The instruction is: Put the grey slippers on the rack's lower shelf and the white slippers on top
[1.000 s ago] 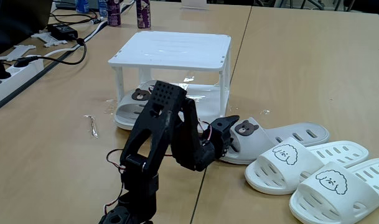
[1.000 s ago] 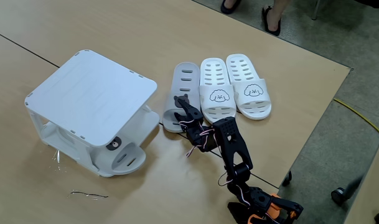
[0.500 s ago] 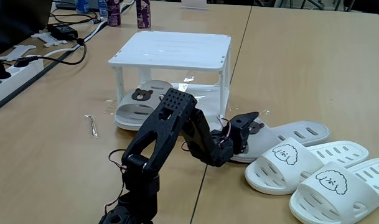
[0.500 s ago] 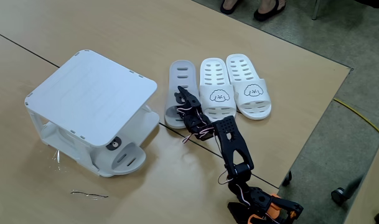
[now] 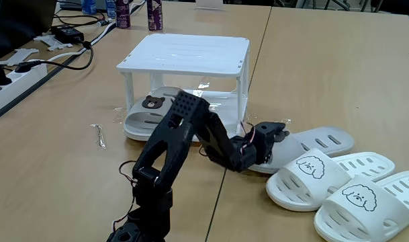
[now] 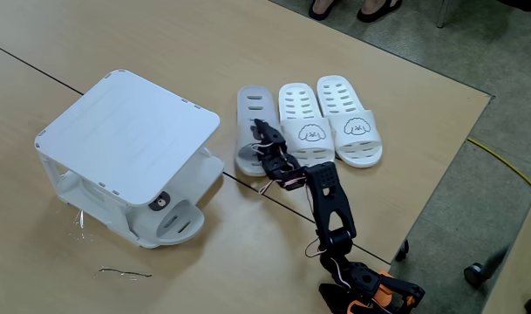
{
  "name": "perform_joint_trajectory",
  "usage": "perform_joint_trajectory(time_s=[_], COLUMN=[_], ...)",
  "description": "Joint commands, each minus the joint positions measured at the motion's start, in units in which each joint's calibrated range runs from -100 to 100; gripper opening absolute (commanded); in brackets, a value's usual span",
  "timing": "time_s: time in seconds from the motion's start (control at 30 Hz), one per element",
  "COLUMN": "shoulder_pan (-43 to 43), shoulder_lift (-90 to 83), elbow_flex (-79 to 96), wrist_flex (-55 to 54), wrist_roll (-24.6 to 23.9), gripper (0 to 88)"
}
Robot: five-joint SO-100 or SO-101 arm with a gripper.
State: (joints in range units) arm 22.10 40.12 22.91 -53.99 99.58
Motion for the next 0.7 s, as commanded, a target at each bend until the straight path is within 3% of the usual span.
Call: perform_joint_trajectory(time_s=[0.0, 0.33, 0.67], shoulder_pan=[2.16, 1.67, -4.66], shoulder_lift=[-27.54, -58.09, -78.62], elbow_flex=[10.33, 49.12, 73.84], wrist_flex=[3.43, 3.26, 3.0], wrist_roll=[0.42, 0.42, 0.42], gripper=[0.8, 0.8, 0.8])
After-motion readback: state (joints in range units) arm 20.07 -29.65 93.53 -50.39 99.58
